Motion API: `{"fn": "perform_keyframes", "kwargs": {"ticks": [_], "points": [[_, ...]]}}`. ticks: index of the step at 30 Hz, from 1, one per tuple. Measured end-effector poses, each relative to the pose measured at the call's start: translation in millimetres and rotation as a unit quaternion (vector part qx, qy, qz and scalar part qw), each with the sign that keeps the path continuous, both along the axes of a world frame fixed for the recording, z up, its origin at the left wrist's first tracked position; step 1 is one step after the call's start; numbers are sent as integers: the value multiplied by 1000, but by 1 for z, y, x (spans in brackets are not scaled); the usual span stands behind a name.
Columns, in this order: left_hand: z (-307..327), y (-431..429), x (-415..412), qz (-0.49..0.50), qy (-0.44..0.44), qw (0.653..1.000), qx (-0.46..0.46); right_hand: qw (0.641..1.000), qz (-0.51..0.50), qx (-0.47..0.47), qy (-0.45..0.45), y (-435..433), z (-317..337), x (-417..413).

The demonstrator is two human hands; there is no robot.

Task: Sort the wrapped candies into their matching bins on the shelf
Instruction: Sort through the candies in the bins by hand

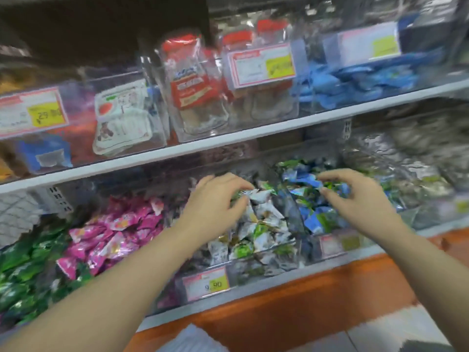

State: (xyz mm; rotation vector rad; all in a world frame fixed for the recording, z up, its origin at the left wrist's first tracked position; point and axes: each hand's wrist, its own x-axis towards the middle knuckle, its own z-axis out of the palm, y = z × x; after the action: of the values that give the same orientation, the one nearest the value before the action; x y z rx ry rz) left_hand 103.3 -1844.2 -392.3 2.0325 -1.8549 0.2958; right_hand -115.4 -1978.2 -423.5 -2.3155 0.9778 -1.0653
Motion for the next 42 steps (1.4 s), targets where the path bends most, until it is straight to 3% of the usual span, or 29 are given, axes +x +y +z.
{"fn": "perform_keyframes", "kwargs": {"ticks": [9,13,16,24,28,36,42], "points": [[2,-111,-52,-104,41,994,9,982,-183,-14,-37,-79,-21,-71],[5,-158,-74,-145,69,986,32,978,-179,98,-45,-103,-31,-93],[1,-198,-83,-147,74,981,104,974,-176,133,-51,-112,-38,-98],[-15,-285,-105,-119,131,957,229,968,-192,132,-97,-122,-46,-97],[-32,-311,-111,-67,95,948,296,965,-189,149,-107,-123,-47,-96],[-53,-335,-108,-36,86,955,283,957,-206,165,-119,-121,-48,-94],[-42,-330,-96,-59,121,925,357,956,-201,164,-139,-120,-47,-92]]}}
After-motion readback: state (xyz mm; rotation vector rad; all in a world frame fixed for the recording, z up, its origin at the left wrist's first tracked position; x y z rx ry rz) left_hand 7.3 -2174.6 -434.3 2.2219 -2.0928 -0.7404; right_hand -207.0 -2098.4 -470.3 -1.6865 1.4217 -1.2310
